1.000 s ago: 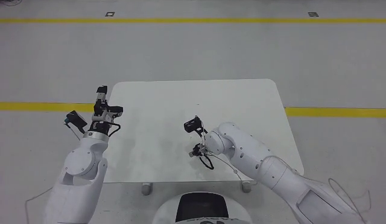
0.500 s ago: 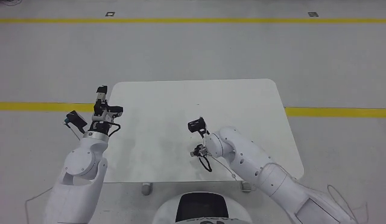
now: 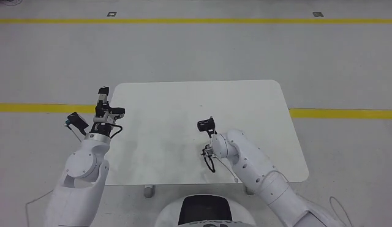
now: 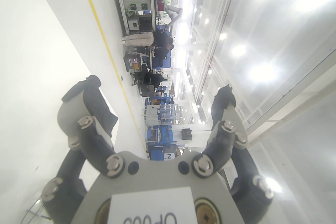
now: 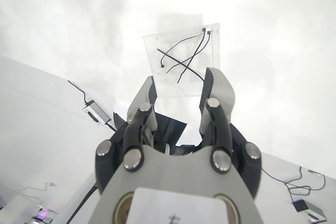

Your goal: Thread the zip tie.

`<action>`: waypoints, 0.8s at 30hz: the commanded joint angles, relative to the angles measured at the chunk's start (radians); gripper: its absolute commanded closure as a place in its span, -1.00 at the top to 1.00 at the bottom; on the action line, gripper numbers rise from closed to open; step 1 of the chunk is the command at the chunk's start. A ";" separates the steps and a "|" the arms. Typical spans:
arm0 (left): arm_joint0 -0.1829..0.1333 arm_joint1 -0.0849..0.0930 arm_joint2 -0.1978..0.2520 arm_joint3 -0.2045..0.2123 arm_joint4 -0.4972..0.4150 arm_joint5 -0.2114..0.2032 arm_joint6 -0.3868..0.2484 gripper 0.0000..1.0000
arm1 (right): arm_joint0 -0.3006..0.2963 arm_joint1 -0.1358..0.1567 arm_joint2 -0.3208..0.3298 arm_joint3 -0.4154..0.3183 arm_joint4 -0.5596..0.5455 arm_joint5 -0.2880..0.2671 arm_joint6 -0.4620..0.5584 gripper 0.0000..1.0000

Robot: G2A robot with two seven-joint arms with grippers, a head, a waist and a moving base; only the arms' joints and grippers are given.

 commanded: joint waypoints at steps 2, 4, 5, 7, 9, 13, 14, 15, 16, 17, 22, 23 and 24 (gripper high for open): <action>0.000 0.000 0.000 0.000 0.000 0.000 0.000 1.00 | 0.000 -0.019 0.016 0.026 -0.015 0.000 0.002 -0.32; 0.000 0.000 0.000 0.000 0.000 0.000 0.000 1.00 | 0.003 -0.033 0.025 0.047 -0.026 0.000 0.001 -0.32; 0.000 0.000 0.000 0.000 0.000 0.000 0.000 1.00 | 0.005 -0.040 0.029 0.058 -0.031 0.000 -0.001 -0.32; 0.000 0.000 0.000 0.000 0.000 0.000 0.000 1.00 | 0.009 -0.055 0.036 0.082 -0.039 0.000 -0.007 -0.32; 0.000 0.000 0.000 0.000 0.000 0.000 0.000 1.00 | 0.015 -0.068 0.040 0.107 -0.045 0.000 -0.012 -0.32; 0.000 0.000 0.000 0.000 0.000 0.000 0.000 1.00 | 0.028 -0.097 0.050 0.153 -0.068 0.000 -0.017 -0.40; 0.000 0.000 0.000 0.000 0.000 0.000 0.000 1.00 | 0.031 -0.106 0.054 0.166 -0.077 0.000 -0.017 -0.42; 0.000 0.000 0.000 0.000 0.000 0.000 0.000 1.00 | 0.034 -0.112 0.058 0.177 -0.085 0.000 -0.016 -0.46; 0.000 0.000 0.000 0.000 0.000 0.000 0.000 1.00 | 0.036 -0.119 0.062 0.186 -0.092 0.000 -0.015 -0.48; 0.000 0.000 0.000 0.000 0.000 0.000 0.000 1.00 | 0.038 -0.128 0.067 0.199 -0.102 0.000 -0.015 -0.50; 0.000 0.000 0.000 0.000 0.000 0.000 0.000 1.00 | 0.045 -0.162 0.093 0.245 -0.139 0.000 -0.014 -0.52; 0.000 0.000 0.000 0.000 0.000 0.000 0.000 1.00 | 0.047 -0.170 0.100 0.256 -0.149 0.000 -0.013 -0.52; 0.000 0.000 0.000 0.000 0.000 0.000 0.000 1.00 | 0.048 -0.176 0.107 0.265 -0.157 0.000 -0.012 -0.52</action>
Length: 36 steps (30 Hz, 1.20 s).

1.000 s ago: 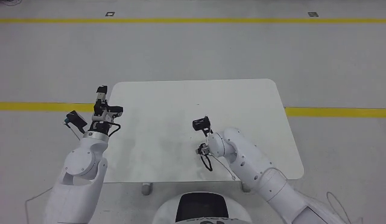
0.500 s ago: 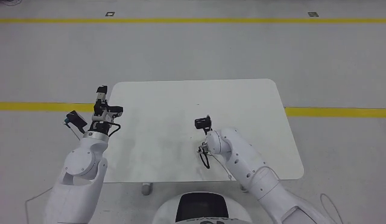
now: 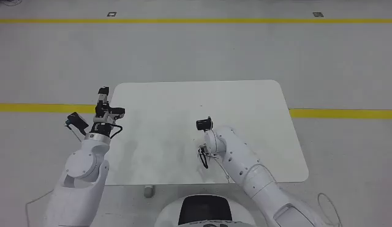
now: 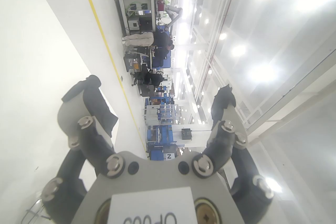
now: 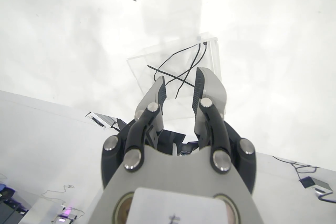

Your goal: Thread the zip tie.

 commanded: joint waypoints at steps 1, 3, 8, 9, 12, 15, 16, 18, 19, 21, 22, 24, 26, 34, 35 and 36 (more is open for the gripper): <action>0.000 0.000 0.000 0.000 0.000 0.000 0.000 1.00 | 0.002 -0.012 0.015 0.018 -0.018 0.000 0.000 -0.52; 0.000 0.000 0.000 0.000 0.000 0.000 0.000 1.00 | 0.003 -0.026 0.031 0.038 -0.040 0.000 0.000 -0.52; 0.000 0.000 0.000 0.000 0.000 0.000 0.000 1.00 | 0.010 -0.058 0.060 0.079 -0.075 0.000 -0.005 -0.64; 0.000 0.000 0.000 0.000 0.000 0.000 0.000 1.00 | 0.011 -0.063 0.065 0.087 -0.081 0.000 -0.006 -0.64; 0.000 0.000 0.000 0.000 0.000 0.000 0.000 1.00 | 0.018 -0.079 0.081 0.112 -0.099 0.000 -0.010 -0.68; 0.000 0.000 0.000 0.000 0.000 0.000 0.000 1.00 | 0.026 -0.094 0.097 0.138 -0.116 0.000 -0.015 -0.70; 0.000 0.000 0.000 0.000 0.000 0.000 0.000 1.00 | 0.028 -0.098 0.102 0.145 -0.121 0.000 -0.016 -0.70; 0.000 0.000 0.000 0.000 0.000 0.000 0.000 1.00 | 0.033 -0.108 0.114 0.161 -0.132 0.000 -0.018 -0.70; 0.000 0.000 0.000 0.000 0.000 0.000 0.000 1.00 | 0.035 -0.112 0.119 0.167 -0.137 0.000 -0.019 -0.70; 0.000 0.000 0.000 0.000 0.000 0.000 0.000 1.00 | 0.039 -0.121 0.131 0.180 -0.149 0.000 -0.021 -0.70; 0.000 0.000 0.000 0.000 0.000 0.000 0.000 1.00 | 0.040 -0.124 0.136 0.186 -0.154 0.000 -0.021 -0.70; 0.000 0.000 0.000 0.000 0.000 0.000 0.000 1.00 | 0.044 -0.133 0.146 0.198 -0.167 0.000 -0.022 -0.70; 0.000 0.000 0.000 0.000 0.000 0.000 0.000 1.00 | 0.048 -0.140 0.154 0.209 -0.177 0.000 -0.022 -0.72; 0.000 0.000 0.000 0.000 0.000 0.000 0.000 1.00 | 0.070 -0.169 0.192 0.265 -0.218 0.000 -0.024 -0.78; 0.000 0.000 0.000 0.000 0.000 0.000 0.000 1.00 | 0.073 -0.172 0.197 0.271 -0.222 0.000 -0.024 -0.78; 0.000 0.000 0.000 0.000 0.000 0.000 0.000 1.00 | 0.076 -0.175 0.201 0.278 -0.225 0.000 -0.025 -0.78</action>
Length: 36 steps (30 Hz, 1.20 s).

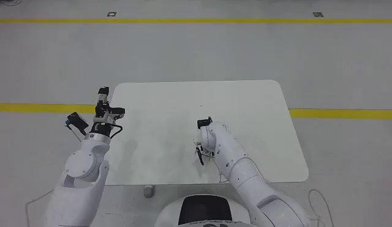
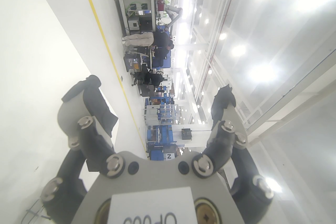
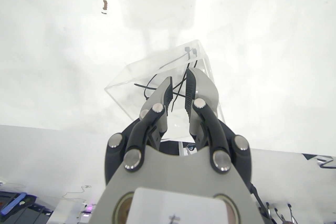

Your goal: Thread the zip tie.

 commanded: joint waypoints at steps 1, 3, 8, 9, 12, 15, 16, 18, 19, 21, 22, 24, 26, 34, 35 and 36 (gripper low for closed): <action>0.000 0.000 0.000 0.000 0.000 0.000 0.000 1.00 | 0.006 -0.006 0.010 0.014 -0.008 0.000 -0.002 -0.76; 0.000 0.000 0.000 0.000 0.000 0.000 0.000 1.00 | 0.011 -0.012 0.018 0.026 -0.014 0.000 -0.004 -0.76; 0.000 0.000 0.000 0.000 0.000 0.000 0.000 1.00 | 0.025 -0.025 0.038 0.058 -0.031 0.000 -0.010 -0.72; 0.000 0.000 0.000 0.000 0.000 0.000 0.000 1.00 | 0.027 -0.028 0.042 0.064 -0.034 0.000 -0.012 -0.70; 0.000 0.000 0.000 0.000 0.000 0.000 0.000 1.00 | 0.035 -0.034 0.055 0.082 -0.042 0.000 -0.016 -0.70; 0.000 0.000 0.000 0.000 0.000 0.000 0.000 1.00 | 0.043 -0.041 0.066 0.099 -0.049 0.000 -0.021 -0.72; 0.000 0.000 0.000 0.000 0.000 0.000 0.000 1.00 | 0.045 -0.042 0.069 0.103 -0.051 0.000 -0.023 -0.72; 0.000 0.000 0.000 0.000 0.000 0.000 0.000 1.00 | 0.048 -0.046 0.074 0.111 -0.054 0.000 -0.026 -0.78; 0.000 0.000 0.000 0.000 0.000 0.000 0.000 1.00 | 0.050 -0.048 0.078 0.116 -0.056 0.000 -0.029 -0.88; 0.000 0.000 0.000 0.000 0.000 0.000 0.000 1.00 | 0.052 -0.051 0.082 0.122 -0.059 0.000 -0.033 -1.00; 0.000 0.000 0.000 0.000 0.000 0.000 0.000 1.00 | 0.053 -0.052 0.085 0.124 -0.060 0.000 -0.036 -1.00; 0.000 0.000 0.000 0.000 0.000 0.000 0.000 1.00 | 0.054 -0.054 0.086 0.127 -0.060 0.000 -0.039 -1.00; 0.000 0.000 0.000 0.000 0.000 0.000 0.000 1.00 | 0.054 -0.054 0.085 0.127 -0.060 0.000 -0.042 -1.00; 0.000 0.000 0.000 0.000 0.000 0.000 0.000 1.00 | 0.021 -0.048 0.054 0.061 -0.060 0.000 -0.035 -1.00; 0.000 0.000 0.000 0.000 0.000 0.000 0.000 1.00 | 0.014 -0.046 0.049 0.047 -0.060 0.000 -0.032 -1.00; 0.000 0.000 0.000 0.000 0.000 0.000 0.000 1.00 | 0.002 -0.044 0.042 0.026 -0.060 0.000 -0.029 -1.00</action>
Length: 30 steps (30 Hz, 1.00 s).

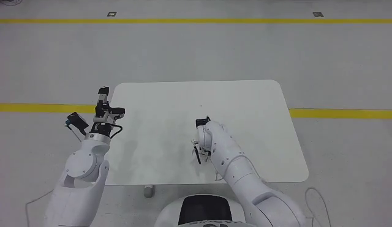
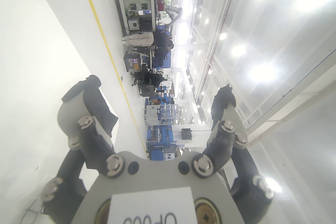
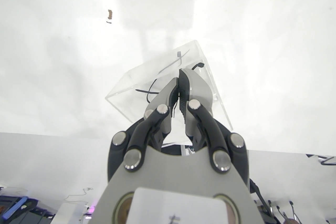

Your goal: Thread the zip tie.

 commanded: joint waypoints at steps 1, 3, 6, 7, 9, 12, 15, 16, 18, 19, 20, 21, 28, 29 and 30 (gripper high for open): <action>0.000 0.000 0.000 0.000 0.000 0.000 0.000 1.00 | -0.019 0.005 -0.012 -0.037 0.000 0.000 0.005 -1.00; 0.000 0.000 0.000 0.000 0.000 0.000 0.000 1.00 | -0.042 0.012 -0.025 -0.082 0.000 0.000 0.014 -1.00; 0.000 0.000 0.000 0.000 0.000 0.000 0.000 1.00 | -0.085 0.025 -0.043 -0.165 0.000 0.000 0.031 -1.00; 0.000 0.000 0.000 0.000 0.000 0.000 0.000 1.00 | -0.100 0.029 -0.048 -0.193 0.000 0.000 0.036 -1.00; 0.000 0.000 0.000 0.000 0.000 0.000 0.000 1.00 | -0.132 0.038 -0.057 -0.253 0.000 -0.002 0.044 -1.00; 0.000 0.000 0.000 0.000 0.000 0.000 0.000 1.00 | -0.183 0.059 -0.056 -0.352 0.000 -0.023 0.052 -1.00; 0.000 0.000 0.000 0.000 0.000 0.000 0.000 1.00 | -0.240 0.082 -0.043 -0.458 0.001 -0.059 0.049 -1.00; 0.000 0.000 0.000 0.000 0.000 0.000 0.000 1.00 | -0.257 0.089 -0.039 -0.488 0.002 -0.067 0.045 -1.00; 0.000 0.000 0.000 0.000 0.000 0.000 0.000 1.00 | -0.300 0.106 -0.030 -0.562 0.013 -0.093 0.029 -1.00; 0.000 0.000 0.000 0.000 0.000 0.000 0.000 1.00 | -0.319 0.113 -0.025 -0.592 0.018 -0.106 0.022 -1.00; 0.000 0.000 0.000 0.000 0.000 0.000 0.000 1.00 | -0.345 0.122 -0.019 -0.632 0.025 -0.124 0.009 -1.00; 0.000 0.000 0.000 0.000 0.000 0.000 0.000 1.00 | -0.365 0.128 -0.014 -0.662 0.030 -0.137 -0.003 -1.00; 0.000 0.000 0.000 0.000 0.000 0.000 0.000 1.00 | -0.474 0.163 0.057 -0.819 0.145 -0.381 -0.098 -1.00; 0.000 0.000 0.000 0.000 0.000 0.000 0.000 1.00 | -0.488 0.168 0.071 -0.834 0.163 -0.405 -0.116 -1.00; 0.000 0.000 0.000 0.000 0.000 0.000 0.000 1.00 | -0.488 0.168 0.071 -0.834 0.163 -0.405 -0.116 -1.00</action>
